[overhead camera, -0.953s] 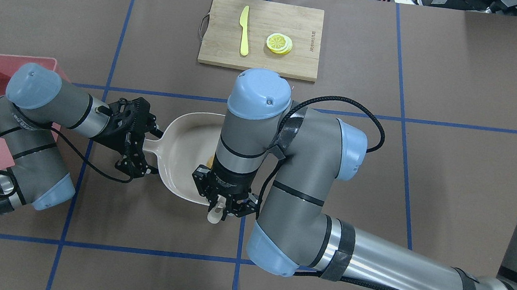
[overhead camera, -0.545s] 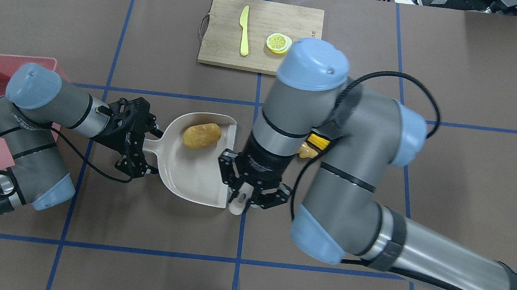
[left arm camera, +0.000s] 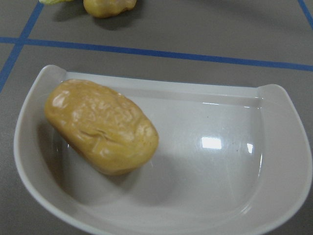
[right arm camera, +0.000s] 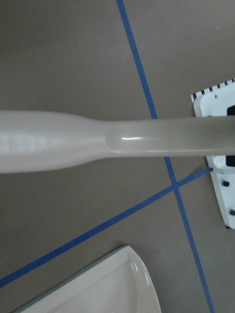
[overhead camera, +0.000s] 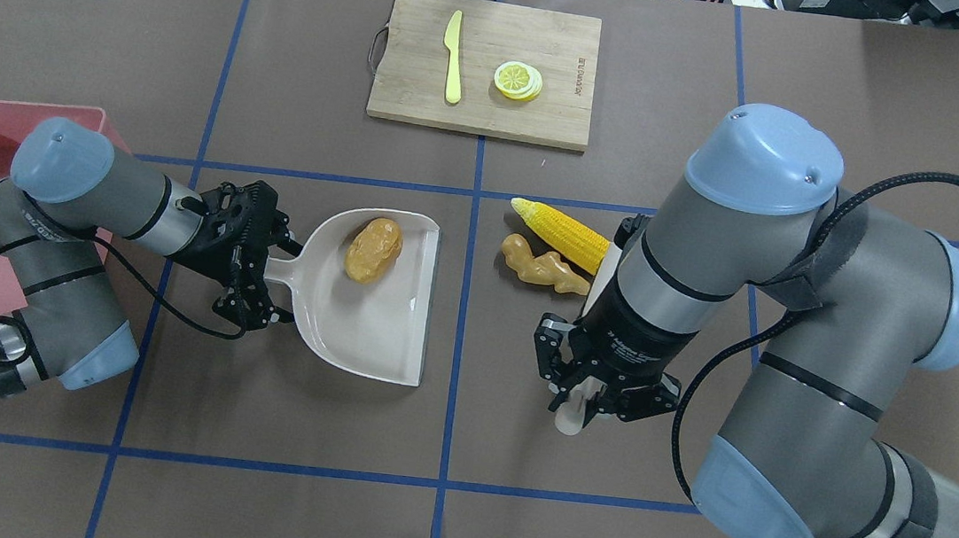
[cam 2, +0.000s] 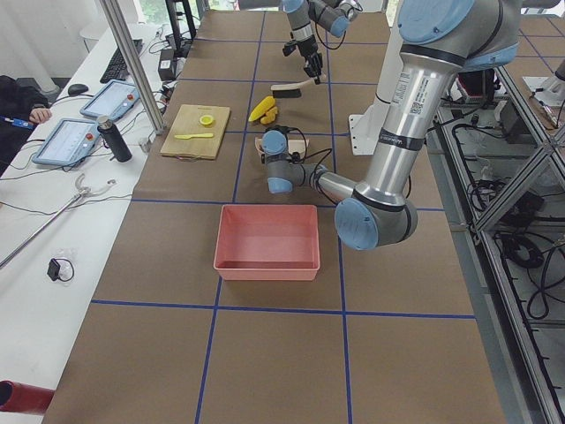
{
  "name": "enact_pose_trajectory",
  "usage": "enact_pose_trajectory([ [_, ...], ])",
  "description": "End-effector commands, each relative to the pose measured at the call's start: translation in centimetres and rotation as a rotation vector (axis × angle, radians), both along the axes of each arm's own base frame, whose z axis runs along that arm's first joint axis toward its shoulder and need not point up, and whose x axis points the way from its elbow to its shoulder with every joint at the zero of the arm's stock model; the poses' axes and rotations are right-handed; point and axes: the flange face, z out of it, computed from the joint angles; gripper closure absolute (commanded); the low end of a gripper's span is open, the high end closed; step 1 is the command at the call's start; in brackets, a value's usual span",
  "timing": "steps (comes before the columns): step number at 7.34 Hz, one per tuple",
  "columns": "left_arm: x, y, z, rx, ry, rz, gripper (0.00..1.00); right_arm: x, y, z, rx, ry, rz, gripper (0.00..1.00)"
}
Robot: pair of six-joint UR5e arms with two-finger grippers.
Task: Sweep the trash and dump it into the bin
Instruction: 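Move the brush in the right gripper behind the corn and ginger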
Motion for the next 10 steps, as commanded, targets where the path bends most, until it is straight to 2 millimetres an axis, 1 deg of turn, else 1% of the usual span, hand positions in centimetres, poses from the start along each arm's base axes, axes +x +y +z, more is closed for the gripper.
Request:
enact_pose_trajectory([
  [1, 0.0, 0.0, 0.1, 0.0, 0.0, 0.0, 0.02, 4.0, 0.2, 2.0, 0.223, 0.155, -0.132, 1.0],
  [2, 0.0, 0.0, 0.1, -0.001, 0.0, 0.0, 0.02, 4.5, -0.7, 3.7, 0.307, 0.167, -0.195, 1.0],
  [3, 0.0, 0.0, 0.0, -0.001, 0.001, 0.0, 0.02, 4.5, -1.3, 6.0, 0.388, 0.185, -0.266, 1.0],
  [4, 0.0, 0.0, 0.0, 0.0, 0.001, -0.002, 0.02, 3.3, -2.7, 8.0, 0.432, 0.187, -0.32, 1.0],
  [5, 0.0, 0.0, 0.0, 0.0, 0.001, -0.002, 0.02, 3.1, -5.3, 9.4, 0.479, 0.186, -0.32, 1.0],
  [6, 0.1, -0.1, 0.0, -0.001, 0.0, -0.002, 0.02, 3.2, -7.8, 10.7, 0.534, 0.177, -0.358, 1.0],
  [7, 0.1, -0.1, 0.1, 0.0, 0.0, 0.0, 0.02, 3.6, -10.0, 11.1, 0.559, 0.166, -0.332, 1.0],
  [8, 0.2, -0.2, -0.1, 0.001, 0.002, -0.002, 0.02, 3.1, -11.3, 11.9, 0.602, 0.136, -0.325, 1.0],
  [9, 0.2, -0.2, -0.1, -0.001, 0.001, 0.0, 0.02, 1.4, -11.6, 12.9, 0.624, 0.107, -0.32, 1.0],
  [10, 0.2, -0.2, -0.1, -0.001, 0.001, 0.0, 0.02, 1.0, -11.2, 12.9, 0.632, 0.083, -0.326, 1.0],
])
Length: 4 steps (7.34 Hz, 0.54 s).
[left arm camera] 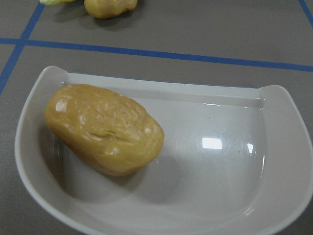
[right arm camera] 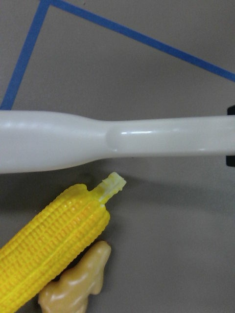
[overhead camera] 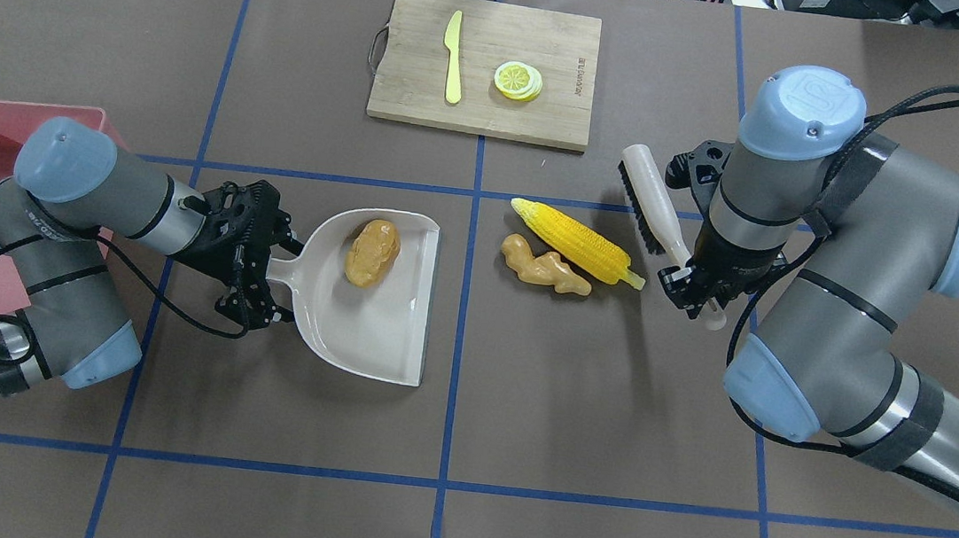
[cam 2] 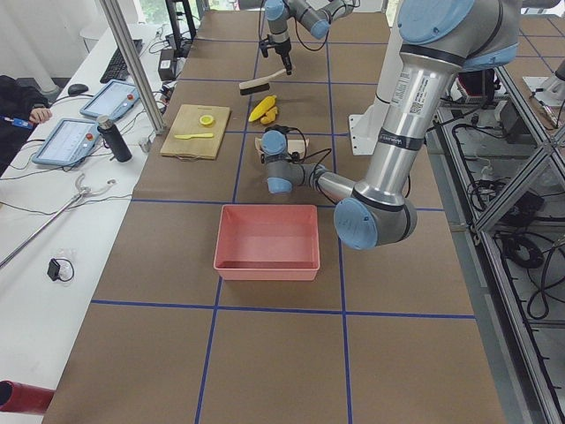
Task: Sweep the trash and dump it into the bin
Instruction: 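Move the brush in the right gripper behind the corn and ginger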
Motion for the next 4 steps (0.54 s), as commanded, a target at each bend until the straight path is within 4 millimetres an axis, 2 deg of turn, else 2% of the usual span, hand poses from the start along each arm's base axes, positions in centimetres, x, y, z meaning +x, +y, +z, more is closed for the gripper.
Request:
enact_pose_trajectory([
  [1, 0.0, 0.0, 0.0, 0.0, 0.0, 0.0, 0.02, -1.2, 0.5, 0.4, 0.009, -0.038, -0.027, 1.0],
  [2, 0.0, 0.0, 0.0, 0.0, 0.0, 0.0, 0.02, -2.5, 1.8, -0.1, 0.004, -0.044, -0.05, 1.0],
  [3, 0.0, 0.0, 0.0, 0.0, 0.0, 0.0, 0.02, -4.5, 3.8, -1.1, -0.016, -0.053, -0.066, 1.0],
  [4, 0.1, 0.0, -0.1, 0.001, 0.001, 0.0, 0.02, -5.9, 5.2, -1.2, -0.02, -0.052, -0.089, 1.0],
])
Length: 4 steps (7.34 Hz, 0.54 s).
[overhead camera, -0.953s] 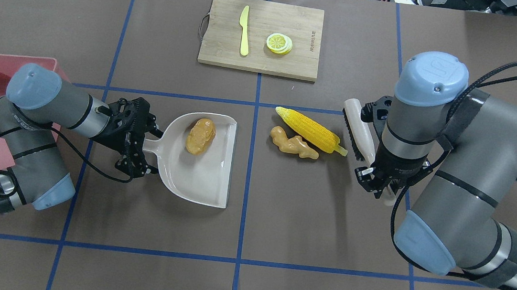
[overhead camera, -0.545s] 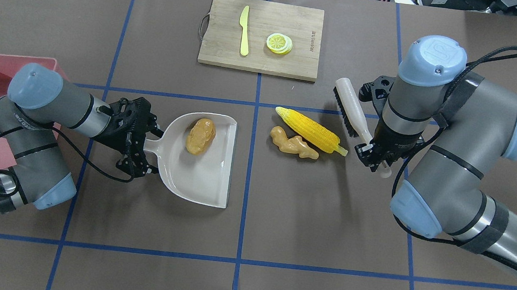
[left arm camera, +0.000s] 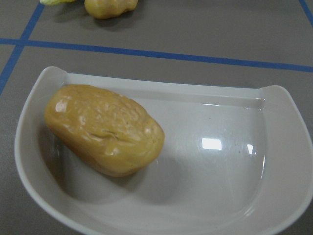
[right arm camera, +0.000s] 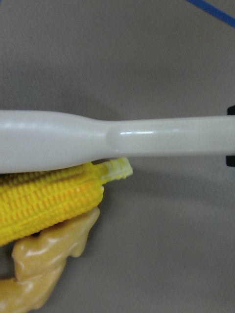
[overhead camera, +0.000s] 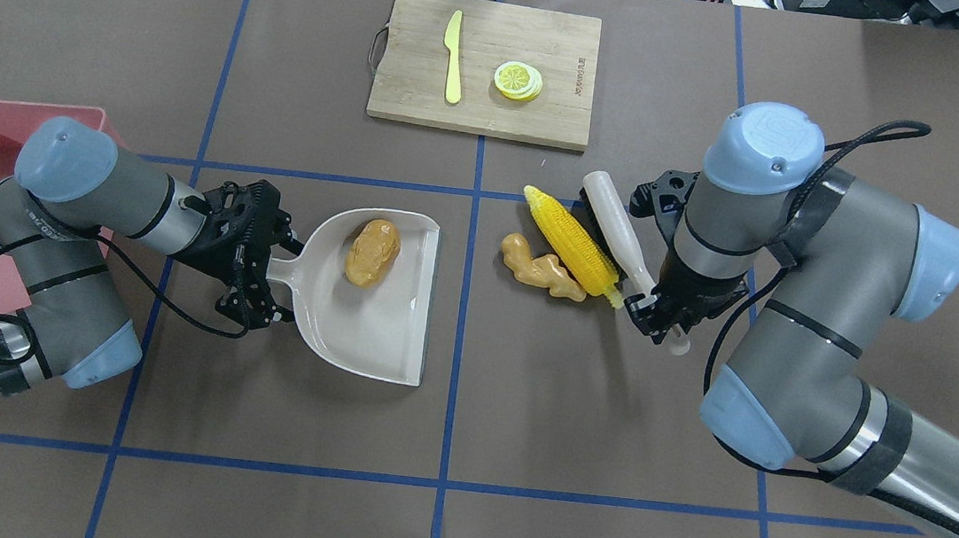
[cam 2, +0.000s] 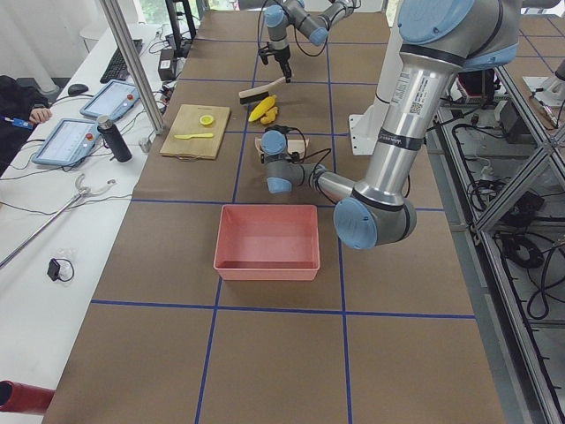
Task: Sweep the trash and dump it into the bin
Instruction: 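Sweep the ginger and corn toward the dustpan with the right gripper's brush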
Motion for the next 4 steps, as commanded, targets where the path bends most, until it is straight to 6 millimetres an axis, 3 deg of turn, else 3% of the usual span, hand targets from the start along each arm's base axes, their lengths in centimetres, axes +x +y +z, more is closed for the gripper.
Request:
enact_pose_trajectory([
  [1, 0.0, 0.0, -0.1, 0.001, 0.001, 0.0, 0.02, -2.1, 2.4, -1.0, -0.012, -0.012, -0.034, 1.0],
  [4, 0.1, -0.1, 0.2, -0.003, -0.004, 0.0, 0.02, -4.5, 4.8, -4.1, -0.084, -0.033, -0.002, 1.0],
])
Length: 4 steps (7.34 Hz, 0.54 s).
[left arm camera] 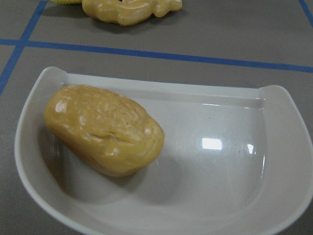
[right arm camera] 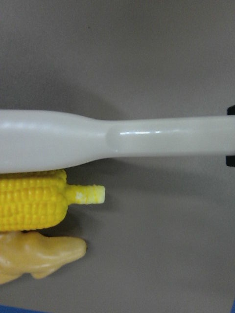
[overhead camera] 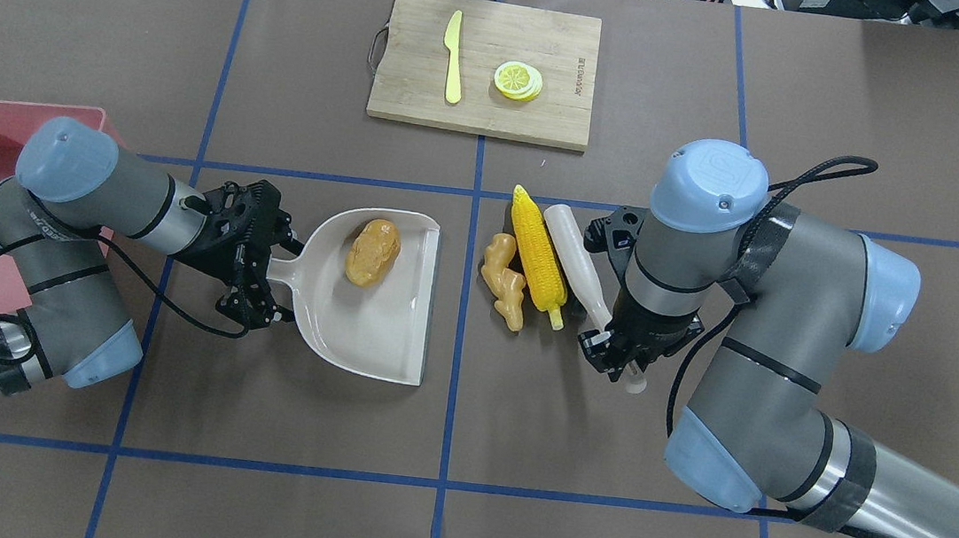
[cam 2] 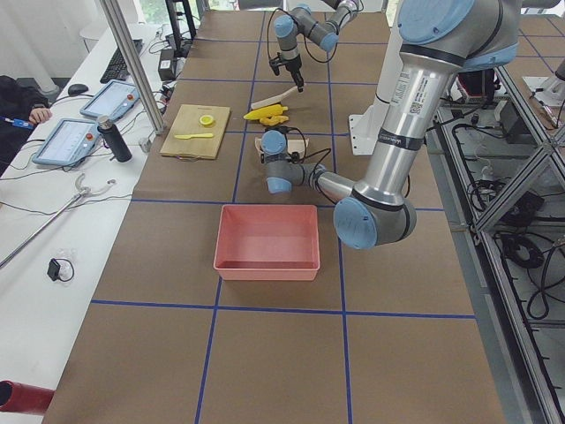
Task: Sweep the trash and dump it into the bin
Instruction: 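Sweep the ginger and corn toward the dustpan with the right gripper's brush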
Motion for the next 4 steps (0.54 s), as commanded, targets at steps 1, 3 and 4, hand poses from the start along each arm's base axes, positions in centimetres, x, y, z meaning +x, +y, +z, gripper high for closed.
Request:
enact_pose_trajectory([
  [1, 0.1, -0.1, 0.1, -0.001, -0.002, -0.001, 0.02, -3.1, 3.3, -2.7, -0.058, -0.004, 0.02, 1.0],
  [3, 0.1, -0.1, 0.0, 0.0, -0.001, -0.001, 0.02, -3.5, 4.0, -4.8, -0.086, -0.025, 0.047, 1.0],
  [4, 0.1, -0.1, 0.0, 0.0, -0.001, -0.001, 0.02, -3.8, 4.4, -5.2, -0.093, -0.023, 0.057, 1.0],
])
